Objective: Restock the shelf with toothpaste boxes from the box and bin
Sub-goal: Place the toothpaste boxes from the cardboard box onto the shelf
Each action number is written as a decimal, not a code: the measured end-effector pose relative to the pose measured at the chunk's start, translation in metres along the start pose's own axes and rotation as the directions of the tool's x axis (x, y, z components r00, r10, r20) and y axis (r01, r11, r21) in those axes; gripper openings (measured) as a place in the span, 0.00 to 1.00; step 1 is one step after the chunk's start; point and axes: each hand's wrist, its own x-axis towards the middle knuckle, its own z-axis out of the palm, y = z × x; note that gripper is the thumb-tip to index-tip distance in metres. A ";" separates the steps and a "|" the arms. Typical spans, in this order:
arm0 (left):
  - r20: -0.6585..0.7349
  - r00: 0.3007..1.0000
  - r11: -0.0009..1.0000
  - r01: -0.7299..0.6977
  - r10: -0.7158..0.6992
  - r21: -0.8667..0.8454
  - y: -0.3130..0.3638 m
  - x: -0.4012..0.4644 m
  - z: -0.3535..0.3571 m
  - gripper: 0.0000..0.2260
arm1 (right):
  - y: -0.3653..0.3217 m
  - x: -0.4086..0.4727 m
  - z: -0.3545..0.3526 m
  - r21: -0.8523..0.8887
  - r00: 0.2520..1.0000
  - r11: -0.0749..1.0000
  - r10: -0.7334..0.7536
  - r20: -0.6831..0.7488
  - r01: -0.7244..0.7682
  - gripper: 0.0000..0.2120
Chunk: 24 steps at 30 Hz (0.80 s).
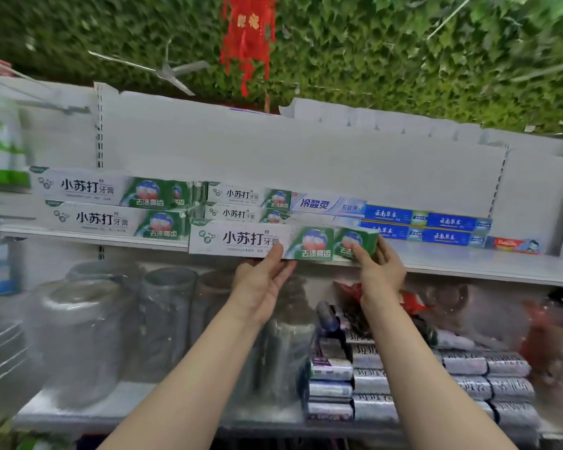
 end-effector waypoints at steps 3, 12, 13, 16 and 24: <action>0.001 1.000 1.000 -0.007 0.007 0.003 -0.006 0.003 0.004 0.23 | -0.005 -0.003 -0.005 -0.349 0.985 0.930 -0.154 -0.080 0.117 0.37; 0.071 0.997 0.997 -0.001 -0.005 0.080 0.003 0.009 0.008 0.14 | -0.027 -0.045 0.022 -0.206 0.934 0.952 -0.154 0.322 0.228 0.25; 0.083 0.997 0.996 -0.004 -0.004 0.088 0.007 0.011 0.008 0.13 | -0.027 -0.045 0.026 -0.215 0.927 0.951 -0.135 0.351 0.220 0.26; 0.108 0.994 0.994 -0.018 0.006 0.112 0.021 0.019 0.004 0.14 | -0.033 -0.039 0.035 -0.225 0.902 0.960 -0.059 0.427 0.169 0.27; -0.162 0.974 0.873 -0.060 0.156 0.483 0.057 0.033 -0.015 0.17 | -0.014 -0.024 0.070 -0.199 0.930 0.963 -0.100 0.355 0.180 0.21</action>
